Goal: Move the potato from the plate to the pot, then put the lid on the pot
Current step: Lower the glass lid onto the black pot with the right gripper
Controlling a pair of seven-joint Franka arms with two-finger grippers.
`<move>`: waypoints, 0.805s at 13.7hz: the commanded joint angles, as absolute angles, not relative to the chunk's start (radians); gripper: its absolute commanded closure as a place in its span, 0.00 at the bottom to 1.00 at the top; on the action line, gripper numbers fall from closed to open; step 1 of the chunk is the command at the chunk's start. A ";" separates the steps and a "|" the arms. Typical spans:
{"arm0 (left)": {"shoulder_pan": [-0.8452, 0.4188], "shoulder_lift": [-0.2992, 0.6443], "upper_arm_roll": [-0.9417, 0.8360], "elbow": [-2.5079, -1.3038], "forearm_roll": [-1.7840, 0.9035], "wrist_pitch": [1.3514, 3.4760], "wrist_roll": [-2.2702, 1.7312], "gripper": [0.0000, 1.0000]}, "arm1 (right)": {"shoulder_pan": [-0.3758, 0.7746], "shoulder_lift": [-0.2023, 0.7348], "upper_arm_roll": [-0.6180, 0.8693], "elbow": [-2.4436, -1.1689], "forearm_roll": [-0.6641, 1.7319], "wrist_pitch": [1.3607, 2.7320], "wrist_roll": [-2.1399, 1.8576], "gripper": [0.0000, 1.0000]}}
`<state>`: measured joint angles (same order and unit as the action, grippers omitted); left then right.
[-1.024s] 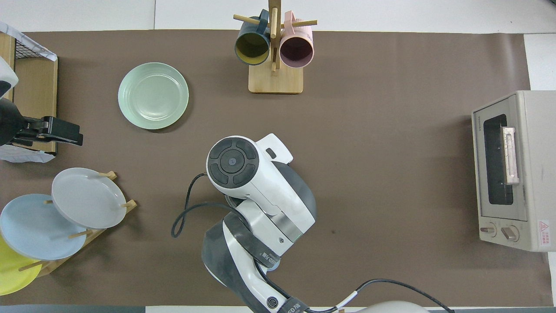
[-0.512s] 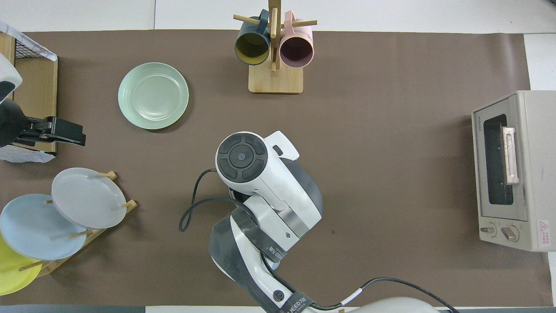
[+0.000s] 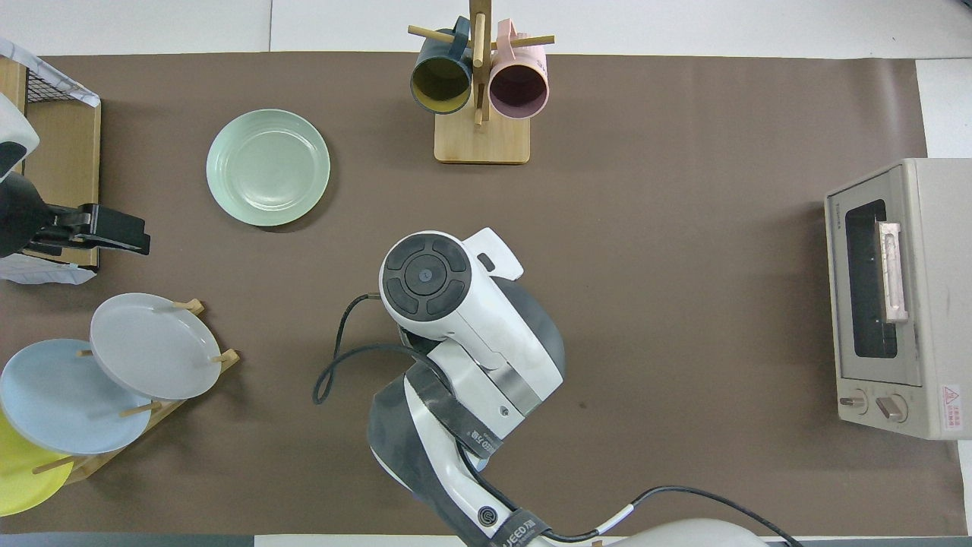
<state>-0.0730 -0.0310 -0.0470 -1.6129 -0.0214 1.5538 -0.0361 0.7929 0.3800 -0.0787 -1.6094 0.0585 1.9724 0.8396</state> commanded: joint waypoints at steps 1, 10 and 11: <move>-0.058 -0.057 -0.060 -1.637 -0.006 1.551 -0.048 0.00 | 0.782 0.359 -0.074 -1.640 0.063 2.005 0.827 0.88; -0.063 -0.057 -0.061 -1.635 -0.008 1.555 -0.048 0.00 | 0.666 0.298 -0.081 -1.595 0.057 1.988 0.697 0.00; -0.063 -0.057 -0.061 -1.637 -0.009 1.555 -0.048 0.00 | 0.644 0.270 -0.083 -1.594 0.057 1.971 0.690 0.00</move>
<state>-0.0688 -0.0311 -0.0531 -1.6129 -0.0214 1.5538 -0.0368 0.6860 0.3253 -0.0901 -1.5843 0.0556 1.9918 0.7312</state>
